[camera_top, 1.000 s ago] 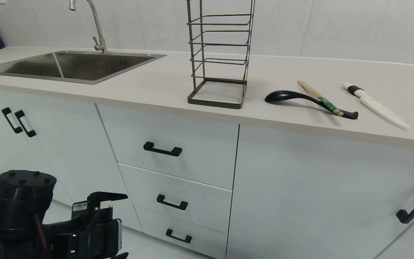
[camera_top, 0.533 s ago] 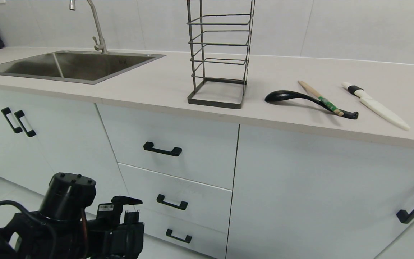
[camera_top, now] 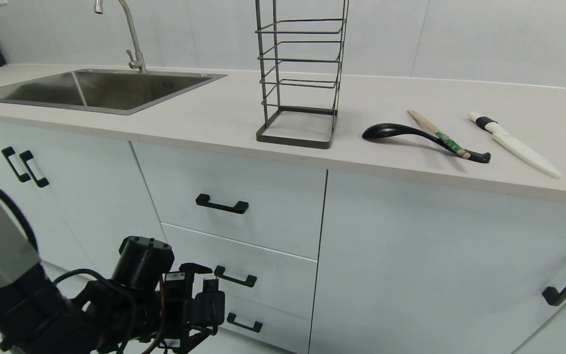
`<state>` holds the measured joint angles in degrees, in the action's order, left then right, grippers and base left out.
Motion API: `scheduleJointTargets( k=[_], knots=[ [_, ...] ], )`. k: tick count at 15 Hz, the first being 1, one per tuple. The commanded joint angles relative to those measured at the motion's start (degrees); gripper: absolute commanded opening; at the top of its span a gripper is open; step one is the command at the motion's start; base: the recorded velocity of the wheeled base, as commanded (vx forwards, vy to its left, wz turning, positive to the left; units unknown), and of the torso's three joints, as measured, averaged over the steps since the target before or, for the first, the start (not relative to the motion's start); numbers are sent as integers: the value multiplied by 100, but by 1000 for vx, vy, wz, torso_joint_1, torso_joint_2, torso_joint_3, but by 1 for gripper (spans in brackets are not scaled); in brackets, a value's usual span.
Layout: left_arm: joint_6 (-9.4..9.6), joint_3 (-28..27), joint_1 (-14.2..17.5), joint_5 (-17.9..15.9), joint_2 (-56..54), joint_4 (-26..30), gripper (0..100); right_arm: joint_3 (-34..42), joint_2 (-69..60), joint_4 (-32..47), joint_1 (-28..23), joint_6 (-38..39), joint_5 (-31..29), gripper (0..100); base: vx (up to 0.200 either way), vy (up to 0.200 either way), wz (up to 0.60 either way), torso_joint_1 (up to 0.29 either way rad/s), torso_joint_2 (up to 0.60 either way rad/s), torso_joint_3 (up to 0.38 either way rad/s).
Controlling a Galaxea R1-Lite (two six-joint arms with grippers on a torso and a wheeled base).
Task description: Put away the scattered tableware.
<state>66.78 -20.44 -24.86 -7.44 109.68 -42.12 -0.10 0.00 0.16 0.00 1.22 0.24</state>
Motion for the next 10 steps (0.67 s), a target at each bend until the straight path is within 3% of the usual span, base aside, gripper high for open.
scheduleJointTargets(
  k=[1,5,10],
  knots=[
    [10,-320,-90,-12,1152,-780,100,1,0,2,0,1,2,0,0,0,0,0,0,0],
    [-16,-452,-81,-12,2101,-1747,100,1,0,2,0,1,2,0,0,0,0,0,0,0],
    [-16,-751,-54,-74,2374,-1747,100,1,0,2,0,1,2,0,0,0,0,0,0,0]
  ],
)
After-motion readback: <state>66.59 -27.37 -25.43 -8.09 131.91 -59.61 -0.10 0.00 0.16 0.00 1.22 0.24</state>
